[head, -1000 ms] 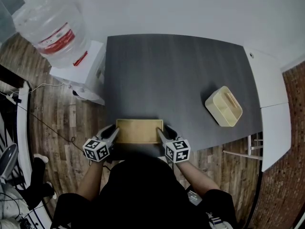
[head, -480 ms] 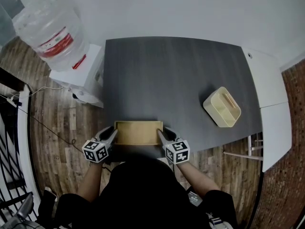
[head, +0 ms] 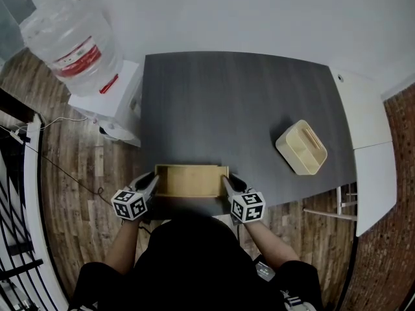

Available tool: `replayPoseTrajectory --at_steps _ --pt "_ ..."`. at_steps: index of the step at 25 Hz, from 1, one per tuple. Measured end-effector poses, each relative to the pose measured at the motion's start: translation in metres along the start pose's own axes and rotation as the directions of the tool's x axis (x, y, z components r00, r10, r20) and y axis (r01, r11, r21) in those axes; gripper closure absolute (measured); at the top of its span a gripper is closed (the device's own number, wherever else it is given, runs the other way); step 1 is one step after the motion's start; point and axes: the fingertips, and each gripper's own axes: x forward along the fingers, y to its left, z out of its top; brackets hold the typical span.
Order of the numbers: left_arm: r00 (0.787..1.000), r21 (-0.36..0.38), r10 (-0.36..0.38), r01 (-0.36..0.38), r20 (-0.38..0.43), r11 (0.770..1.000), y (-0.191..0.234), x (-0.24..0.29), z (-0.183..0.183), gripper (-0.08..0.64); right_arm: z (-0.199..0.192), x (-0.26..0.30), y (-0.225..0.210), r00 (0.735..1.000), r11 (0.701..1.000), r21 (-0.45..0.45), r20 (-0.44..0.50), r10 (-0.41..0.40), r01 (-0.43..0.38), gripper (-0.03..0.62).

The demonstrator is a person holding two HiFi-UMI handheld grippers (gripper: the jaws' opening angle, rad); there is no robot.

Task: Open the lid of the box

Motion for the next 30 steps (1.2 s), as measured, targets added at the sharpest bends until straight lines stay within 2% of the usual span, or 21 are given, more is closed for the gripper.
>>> replayPoseTrajectory --at_steps 14,30 --pt "0.998 -0.005 0.047 -0.047 0.032 0.999 0.004 -0.001 0.001 0.480 -0.001 -0.018 -0.038 0.996 0.996 0.033 0.020 -0.082 0.081 0.525" --pt "0.996 -0.007 0.081 -0.081 0.029 0.997 0.008 0.001 0.003 0.486 -0.001 -0.038 -0.081 0.984 0.982 0.080 0.038 -0.175 0.172 0.539"
